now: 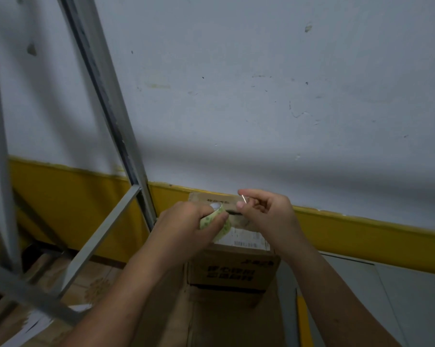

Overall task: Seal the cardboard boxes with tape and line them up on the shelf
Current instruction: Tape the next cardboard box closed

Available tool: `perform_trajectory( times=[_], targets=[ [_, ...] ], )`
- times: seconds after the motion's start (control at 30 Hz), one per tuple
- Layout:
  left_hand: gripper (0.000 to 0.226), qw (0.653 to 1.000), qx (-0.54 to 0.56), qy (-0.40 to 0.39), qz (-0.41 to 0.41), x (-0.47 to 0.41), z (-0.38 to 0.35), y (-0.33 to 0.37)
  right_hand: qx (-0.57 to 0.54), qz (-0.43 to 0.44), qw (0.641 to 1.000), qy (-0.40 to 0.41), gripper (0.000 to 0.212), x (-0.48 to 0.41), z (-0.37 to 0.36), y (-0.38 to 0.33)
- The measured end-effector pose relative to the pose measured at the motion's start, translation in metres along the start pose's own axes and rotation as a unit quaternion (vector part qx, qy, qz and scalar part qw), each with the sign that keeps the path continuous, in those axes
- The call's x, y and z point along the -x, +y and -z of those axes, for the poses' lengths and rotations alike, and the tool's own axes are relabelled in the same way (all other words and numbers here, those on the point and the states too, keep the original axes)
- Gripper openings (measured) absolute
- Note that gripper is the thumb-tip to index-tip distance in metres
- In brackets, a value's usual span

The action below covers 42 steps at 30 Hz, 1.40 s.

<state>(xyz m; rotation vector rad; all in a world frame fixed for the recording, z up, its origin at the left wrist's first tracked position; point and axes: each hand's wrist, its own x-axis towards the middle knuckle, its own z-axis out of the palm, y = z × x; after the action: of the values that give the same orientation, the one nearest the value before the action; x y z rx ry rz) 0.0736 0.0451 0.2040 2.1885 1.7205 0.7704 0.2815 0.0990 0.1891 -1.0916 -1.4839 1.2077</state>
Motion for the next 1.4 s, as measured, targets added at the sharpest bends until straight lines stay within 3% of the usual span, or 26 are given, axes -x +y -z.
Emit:
perform_trajectory(
  times=[0.3, 0.47, 0.6, 0.73, 0.8, 0.87, 1.0, 1.1, 1.17, 1.27, 1.4],
  targets=[
    [0.068, 0.986, 0.157, -0.045, 0.025, 0.005, 0.001, -0.012, 0.037, 0.017, 0.999, 0.031, 0.006, -0.007, 0.009, 0.001],
    [0.047, 0.970, 0.230, -0.074, -0.026, 0.012, 0.000, -0.015, 0.026, 0.001, 0.999, 0.027, 0.010, -0.009, 0.006, 0.007],
    [0.044, 0.979, 0.198, -0.032, -0.021, 0.016, 0.000, -0.020, -0.015, 0.022, 0.999, 0.035, 0.007, -0.006, 0.010, 0.000],
    [0.057, 0.994, 0.101, -0.028, 0.043, 0.018, 0.005, -0.021, 0.015, 0.067, 0.997, 0.045, 0.006, -0.003, 0.022, -0.009],
    [0.071, 0.997, 0.013, -0.011, 0.076, 0.018, 0.010, -0.026, 0.006, 0.072, 0.994, 0.087, 0.006, -0.005, 0.034, -0.009],
    [0.079, 0.994, -0.004, 0.017, 0.104, 0.019, 0.014, -0.034, -0.014, 0.067, 0.991, 0.111, 0.005, -0.007, 0.045, -0.009],
    [0.072, 0.990, 0.119, 0.025, 0.066, 0.022, 0.026, -0.045, -0.040, 0.018, 0.994, 0.103, 0.007, -0.009, 0.051, -0.004],
    [0.061, 0.963, 0.263, 0.022, 0.056, 0.016, 0.032, -0.059, -0.048, -0.045, 0.991, 0.115, 0.008, -0.013, 0.048, 0.005],
    [0.067, 0.953, 0.299, 0.015, 0.047, 0.011, 0.033, -0.069, -0.027, -0.067, 0.990, 0.118, 0.008, -0.016, 0.047, 0.012],
    [0.072, 0.960, 0.275, 0.016, 0.049, 0.005, 0.039, -0.077, -0.035, -0.068, 0.988, 0.137, 0.009, -0.019, 0.051, 0.018],
    [0.060, 0.991, 0.097, -0.024, 0.092, -0.012, 0.053, -0.074, -0.008, -0.054, 0.986, 0.159, 0.011, -0.019, 0.059, 0.020]
  ],
)
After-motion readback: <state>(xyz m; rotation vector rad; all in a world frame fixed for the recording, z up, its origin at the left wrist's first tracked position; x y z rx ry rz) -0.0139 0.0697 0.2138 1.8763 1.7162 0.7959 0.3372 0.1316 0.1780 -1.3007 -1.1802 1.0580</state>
